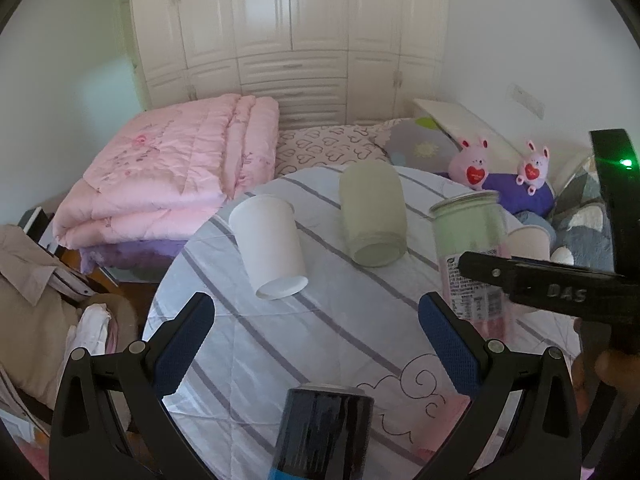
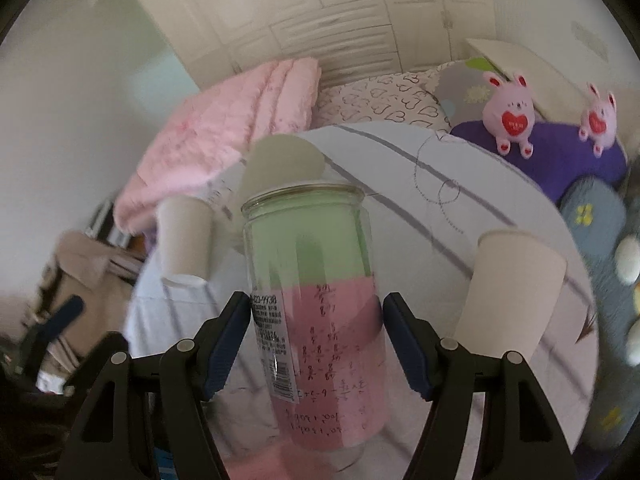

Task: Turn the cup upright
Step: 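Lift the jar with the right gripper and rotate it open end up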

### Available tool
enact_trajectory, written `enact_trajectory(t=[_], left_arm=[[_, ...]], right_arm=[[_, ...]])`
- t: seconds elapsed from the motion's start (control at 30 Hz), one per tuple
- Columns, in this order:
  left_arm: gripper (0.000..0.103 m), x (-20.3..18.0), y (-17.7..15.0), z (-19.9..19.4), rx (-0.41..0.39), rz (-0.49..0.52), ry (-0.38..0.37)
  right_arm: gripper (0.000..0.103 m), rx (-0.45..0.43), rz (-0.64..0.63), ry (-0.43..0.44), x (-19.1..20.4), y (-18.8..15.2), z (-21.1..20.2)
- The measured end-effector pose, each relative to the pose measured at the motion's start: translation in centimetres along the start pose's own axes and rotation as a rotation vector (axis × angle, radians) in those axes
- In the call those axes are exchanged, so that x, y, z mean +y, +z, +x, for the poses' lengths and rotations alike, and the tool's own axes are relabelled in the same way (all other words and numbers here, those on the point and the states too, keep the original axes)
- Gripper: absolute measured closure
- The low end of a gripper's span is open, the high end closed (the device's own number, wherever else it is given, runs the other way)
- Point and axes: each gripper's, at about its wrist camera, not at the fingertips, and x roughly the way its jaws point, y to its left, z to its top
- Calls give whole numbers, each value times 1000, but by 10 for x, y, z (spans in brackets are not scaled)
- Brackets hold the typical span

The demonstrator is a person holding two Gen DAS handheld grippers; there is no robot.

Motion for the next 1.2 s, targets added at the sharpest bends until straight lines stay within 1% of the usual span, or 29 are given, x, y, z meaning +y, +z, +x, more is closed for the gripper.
enact_trajectory(t=[0.13, 0.3, 0.47, 0.63, 0.8, 0.87, 0.93, 0.97, 1.03, 1.1, 1.2], left_arm=[[0, 4, 2, -4, -4, 10, 5], [0, 11, 6, 0, -5, 28, 12], [0, 17, 12, 12, 15, 45, 5], [0, 21, 17, 23, 43, 67, 2], [0, 21, 19, 29, 59, 85, 1], [0, 17, 19, 30, 63, 103, -7], [0, 13, 18, 32, 73, 122, -12], [0, 9, 18, 34, 80, 138, -13], [0, 2, 19, 39, 96, 166, -8], [0, -5, 18, 42, 105, 194, -9], [0, -15, 20, 45, 123, 231, -25]], right_arm=[[34, -27, 128, 94, -5, -7, -5], [34, -38, 250, 160, -9, -16, -3], [34, -9, 320, 199, -10, -25, 8], [34, 18, 388, 245, -18, -21, 16], [34, 117, 566, 422, -41, -27, 39], [35, 141, 610, 456, -46, -31, 45], [36, 155, 635, 468, -51, -33, 50], [37, 176, 635, 460, -52, -33, 55], [37, 186, 646, 436, -54, -34, 61], [37, 213, 671, 436, -61, -40, 73], [37, 208, 660, 424, -62, -40, 77]])
